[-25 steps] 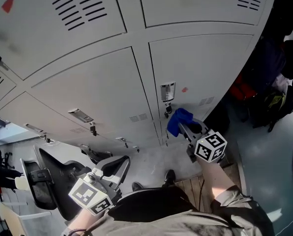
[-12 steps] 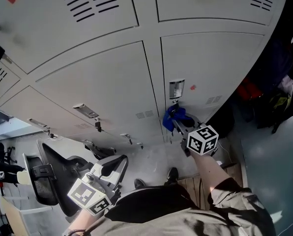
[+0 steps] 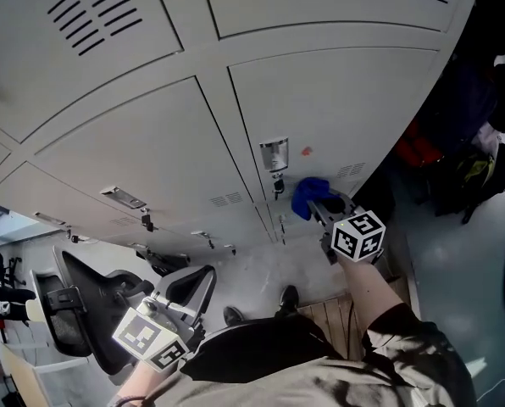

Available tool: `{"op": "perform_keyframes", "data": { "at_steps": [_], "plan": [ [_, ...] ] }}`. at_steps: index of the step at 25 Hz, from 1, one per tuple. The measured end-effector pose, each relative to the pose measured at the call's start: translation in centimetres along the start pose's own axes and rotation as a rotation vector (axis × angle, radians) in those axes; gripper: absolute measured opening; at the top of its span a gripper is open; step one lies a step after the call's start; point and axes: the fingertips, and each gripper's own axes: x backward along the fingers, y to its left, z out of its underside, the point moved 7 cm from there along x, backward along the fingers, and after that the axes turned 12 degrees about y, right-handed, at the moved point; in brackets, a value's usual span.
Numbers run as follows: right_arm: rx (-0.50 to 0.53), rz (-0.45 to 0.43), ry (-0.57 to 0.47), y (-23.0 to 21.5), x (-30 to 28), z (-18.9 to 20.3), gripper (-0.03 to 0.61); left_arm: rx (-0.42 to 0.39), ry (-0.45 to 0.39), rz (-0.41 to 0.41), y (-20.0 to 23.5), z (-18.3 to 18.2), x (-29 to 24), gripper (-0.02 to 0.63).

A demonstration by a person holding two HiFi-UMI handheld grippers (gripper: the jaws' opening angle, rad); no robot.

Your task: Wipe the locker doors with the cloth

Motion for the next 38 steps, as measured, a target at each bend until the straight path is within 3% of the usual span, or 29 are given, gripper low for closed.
{"op": "perform_keyframes", "data": {
  "at_steps": [9,20,25,30,32,34,38],
  "plan": [
    [0.019,0.096,0.006,-6.8,4.3,0.0,0.054,-0.006,0.011,0.001,-1.7,-0.6,-2.9,0.0],
    [-0.023,0.2,-0.007,-11.5,8.0,-0.1,0.054,-0.003,-0.008,-0.026,-2.7,-0.7,-3.0,0.0],
    [-0.021,0.2,-0.026,-10.1,9.0,-0.4,0.054,-0.002,-0.023,-0.015,-3.0,-0.4,-2.2,0.0],
    [0.004,0.169,-0.054,-5.2,10.3,-0.8,0.054,-0.018,-0.049,0.019,-3.7,0.3,-0.1,0.0],
    [0.019,0.157,-0.06,-4.7,12.2,0.5,0.054,-0.032,-0.054,0.03,-5.8,1.4,-0.6,0.0],
    [0.029,0.127,-0.097,-6.9,14.7,2.2,0.054,-0.075,-0.063,0.014,-9.2,2.2,-3.2,0.0],
    [0.074,0.041,-0.16,-16.9,21.2,2.9,0.054,-0.124,-0.124,-0.049,-18.7,2.0,-13.2,0.0]
  ]
}}
